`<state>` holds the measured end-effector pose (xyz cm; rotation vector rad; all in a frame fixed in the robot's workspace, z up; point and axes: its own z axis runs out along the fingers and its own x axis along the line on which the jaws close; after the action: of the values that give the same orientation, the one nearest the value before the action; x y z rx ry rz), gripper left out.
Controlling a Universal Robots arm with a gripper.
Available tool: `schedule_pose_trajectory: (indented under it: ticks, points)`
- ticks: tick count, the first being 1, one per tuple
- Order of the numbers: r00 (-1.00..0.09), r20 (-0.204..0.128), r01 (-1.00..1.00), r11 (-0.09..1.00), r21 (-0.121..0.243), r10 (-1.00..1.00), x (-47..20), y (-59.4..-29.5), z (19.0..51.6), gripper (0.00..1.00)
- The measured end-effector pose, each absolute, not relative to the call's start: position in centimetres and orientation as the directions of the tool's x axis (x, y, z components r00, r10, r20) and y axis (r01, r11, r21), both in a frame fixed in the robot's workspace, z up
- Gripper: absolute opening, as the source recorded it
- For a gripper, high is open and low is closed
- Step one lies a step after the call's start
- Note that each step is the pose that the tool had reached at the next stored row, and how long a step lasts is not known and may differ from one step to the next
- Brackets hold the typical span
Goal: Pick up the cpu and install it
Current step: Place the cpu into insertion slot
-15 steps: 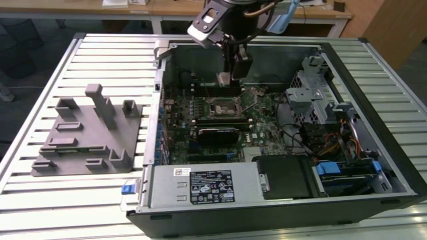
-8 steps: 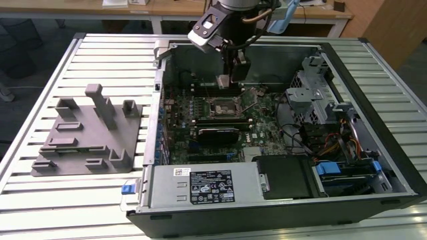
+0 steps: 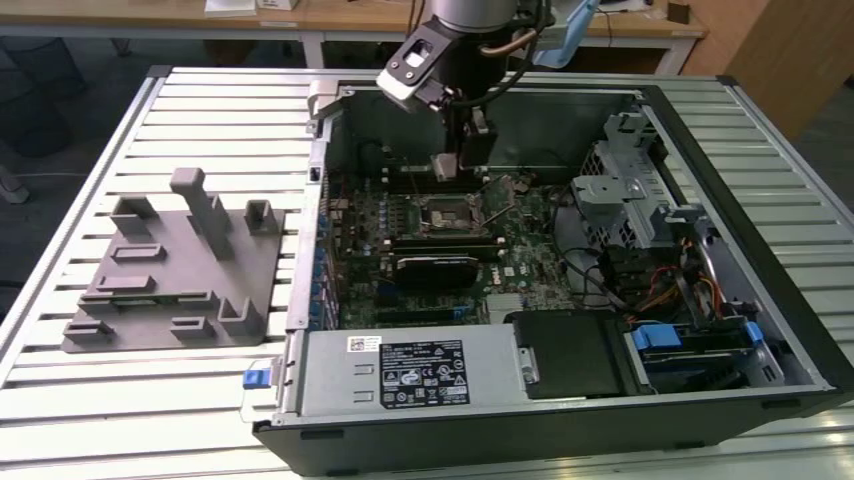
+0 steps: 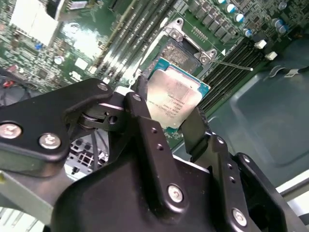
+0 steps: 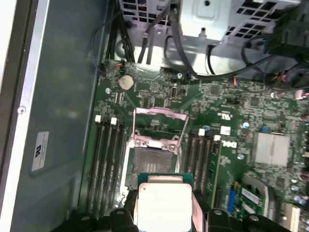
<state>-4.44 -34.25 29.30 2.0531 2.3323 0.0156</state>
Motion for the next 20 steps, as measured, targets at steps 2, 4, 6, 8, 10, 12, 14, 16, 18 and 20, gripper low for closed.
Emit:
schedule_pose_trajectory:
  ticks: [2,4,6,8,10,12,14,16,18,20]
  points:
    - [-0.125,-0.019,0.992,0.125,0.03,0.992,-4.4,-34.1,28.9,0.53]
    - [-0.121,-0.018,0.992,0.121,0.03,0.993,-4.3,-34.0,28.6,0.53]
    - [-0.11,-0.015,0.993,0.111,0.031,0.994,-4.3,-34.0,28.3,0.53]
    - [-0.095,-0.015,0.995,0.095,0.031,0.995,-4.2,-34.0,28.1,0.53]
    - [-0.083,-0.015,0.996,0.083,0.031,0.996,-4.2,-33.9,27.7,0.53]
    - [-0.08,-0.014,0.996,0.08,0.031,0.997,-4.1,-33.8,27.4,0.53]
    - [-0.079,-0.014,0.996,0.079,0.031,0.997,-4.1,-33.8,27.0,0.53]
    - [-0.078,-0.014,0.996,0.079,0.031,0.997,-4.2,-33.8,26.6,0.53]
    - [-0.077,-0.014,0.997,0.077,0.031,0.997,-4.2,-33.8,26.3,0.53]
    - [-0.072,-0.014,0.997,0.073,0.031,0.997,-4.2,-33.8,25.9,0.53]
